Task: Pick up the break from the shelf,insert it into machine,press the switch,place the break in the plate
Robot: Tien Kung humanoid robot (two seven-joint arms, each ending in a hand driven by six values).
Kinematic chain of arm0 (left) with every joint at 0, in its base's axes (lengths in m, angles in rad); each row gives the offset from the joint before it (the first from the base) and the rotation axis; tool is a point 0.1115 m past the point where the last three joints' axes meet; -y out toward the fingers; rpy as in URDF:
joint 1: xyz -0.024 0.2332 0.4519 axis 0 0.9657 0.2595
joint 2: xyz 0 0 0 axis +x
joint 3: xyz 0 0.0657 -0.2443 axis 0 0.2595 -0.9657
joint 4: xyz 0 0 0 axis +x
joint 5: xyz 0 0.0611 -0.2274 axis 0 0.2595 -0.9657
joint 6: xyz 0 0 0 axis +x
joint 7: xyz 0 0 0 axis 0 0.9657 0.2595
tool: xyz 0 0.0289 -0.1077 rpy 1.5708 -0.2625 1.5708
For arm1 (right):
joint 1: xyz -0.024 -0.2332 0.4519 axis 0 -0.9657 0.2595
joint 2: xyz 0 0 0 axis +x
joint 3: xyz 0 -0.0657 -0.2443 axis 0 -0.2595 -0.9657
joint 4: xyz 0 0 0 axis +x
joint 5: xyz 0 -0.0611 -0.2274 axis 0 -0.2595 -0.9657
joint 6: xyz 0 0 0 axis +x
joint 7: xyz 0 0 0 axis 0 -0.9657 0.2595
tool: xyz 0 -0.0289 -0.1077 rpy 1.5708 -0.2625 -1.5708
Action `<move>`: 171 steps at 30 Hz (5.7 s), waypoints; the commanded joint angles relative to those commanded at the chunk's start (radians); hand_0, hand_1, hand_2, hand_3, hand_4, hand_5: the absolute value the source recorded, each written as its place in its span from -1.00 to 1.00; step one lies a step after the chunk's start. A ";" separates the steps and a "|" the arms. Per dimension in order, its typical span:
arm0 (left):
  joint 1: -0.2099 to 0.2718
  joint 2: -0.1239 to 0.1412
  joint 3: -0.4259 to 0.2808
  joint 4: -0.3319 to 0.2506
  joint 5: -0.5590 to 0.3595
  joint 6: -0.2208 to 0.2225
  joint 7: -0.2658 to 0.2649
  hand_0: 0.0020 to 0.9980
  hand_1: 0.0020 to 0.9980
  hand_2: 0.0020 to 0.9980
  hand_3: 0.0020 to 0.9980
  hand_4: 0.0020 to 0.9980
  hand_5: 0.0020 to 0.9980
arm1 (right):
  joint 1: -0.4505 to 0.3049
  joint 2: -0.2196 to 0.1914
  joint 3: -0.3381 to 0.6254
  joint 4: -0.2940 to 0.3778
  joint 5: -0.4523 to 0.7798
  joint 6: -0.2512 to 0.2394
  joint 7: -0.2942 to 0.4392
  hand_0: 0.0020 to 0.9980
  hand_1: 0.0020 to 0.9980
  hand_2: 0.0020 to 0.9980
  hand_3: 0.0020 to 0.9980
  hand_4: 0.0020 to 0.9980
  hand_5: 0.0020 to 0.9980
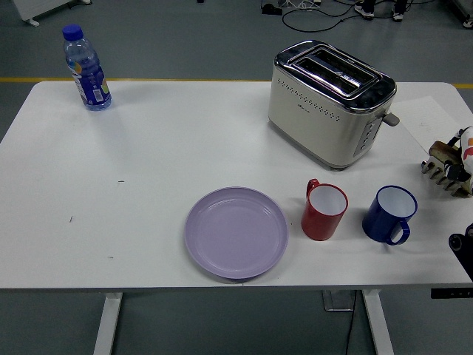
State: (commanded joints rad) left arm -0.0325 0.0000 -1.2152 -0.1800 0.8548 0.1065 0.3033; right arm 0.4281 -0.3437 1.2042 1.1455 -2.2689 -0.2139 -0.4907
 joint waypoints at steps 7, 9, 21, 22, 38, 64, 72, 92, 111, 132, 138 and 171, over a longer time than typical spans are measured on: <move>0.000 0.000 -0.002 0.000 0.001 0.000 -0.001 0.30 0.38 0.52 0.69 0.29 1.00 | 0.002 -0.004 0.000 -0.004 0.000 -0.056 0.012 -0.39 -0.25 -0.13 0.04 0.04 -1.00; 0.000 0.000 -0.002 0.000 0.002 0.000 0.000 0.30 0.38 0.52 0.69 0.29 1.00 | 0.005 -0.008 0.002 -0.002 0.000 -0.076 0.017 -0.39 -0.25 -0.13 0.04 0.04 -1.00; -0.002 0.000 -0.002 0.000 0.003 0.000 0.000 0.30 0.37 0.52 0.68 0.29 1.00 | 0.025 -0.061 0.022 0.082 0.000 -0.108 0.019 -0.39 -0.29 -0.16 0.03 -0.02 -1.00; -0.002 0.000 -0.002 0.000 0.003 0.000 0.000 0.30 0.37 0.52 0.68 0.29 1.00 | 0.027 -0.065 0.023 0.090 0.000 -0.107 0.018 -0.48 -0.35 -0.19 0.03 -0.04 -1.00; -0.006 0.000 0.009 0.000 -0.004 0.005 0.003 0.30 0.37 0.52 0.68 0.29 1.00 | 0.204 -0.143 -0.046 0.227 0.014 -0.086 -0.007 -0.56 -0.44 -0.24 0.04 -0.03 -1.00; -0.010 0.000 0.072 0.000 -0.065 0.016 0.003 0.30 0.36 0.51 0.67 0.29 1.00 | 0.615 0.056 -0.314 -0.067 0.308 -0.085 0.091 -0.61 -0.56 -0.33 -0.03 -0.04 -1.00; -0.011 0.000 0.106 0.000 -0.098 0.020 -0.003 0.30 0.36 0.50 0.66 0.29 1.00 | 0.634 0.109 -0.363 -0.143 0.344 -0.136 0.175 -0.59 -0.55 -0.33 -0.03 -0.11 -1.00; -0.017 0.000 0.106 0.000 -0.085 0.024 -0.007 0.30 0.36 0.49 0.66 0.28 1.00 | 0.635 0.146 -0.388 -0.273 0.389 -0.146 0.262 -0.56 -0.56 -0.33 -0.02 -0.13 -1.00; -0.022 0.000 0.107 0.000 -0.082 0.030 -0.013 0.30 0.35 0.48 0.65 0.26 0.99 | 0.637 0.163 -0.380 -0.329 0.360 -0.013 0.217 -0.46 -0.31 -0.04 0.13 0.15 -1.00; -0.017 0.000 0.102 0.000 -0.064 0.029 -0.011 0.30 0.34 0.48 0.64 0.25 0.99 | 0.624 0.156 -0.363 -0.322 0.361 -0.076 0.251 0.60 0.54 0.82 0.82 0.58 -0.85; -0.017 0.000 0.095 0.000 -0.056 0.027 -0.010 0.30 0.34 0.48 0.64 0.25 0.99 | 0.578 0.108 -0.364 -0.257 0.394 -0.207 0.245 0.30 0.22 0.52 0.63 0.20 -1.00; -0.011 0.000 0.052 0.000 0.000 0.017 0.001 0.29 0.33 0.47 0.64 0.25 1.00 | 0.247 -0.185 -0.330 0.106 0.466 -0.200 0.066 -0.51 -0.59 -0.36 0.26 -0.01 -1.00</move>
State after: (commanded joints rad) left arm -0.0438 0.0000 -1.1637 -0.1800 0.8543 0.1238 0.3047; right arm 0.6753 -0.5286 0.8739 1.2515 -1.8033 -0.4135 -0.4248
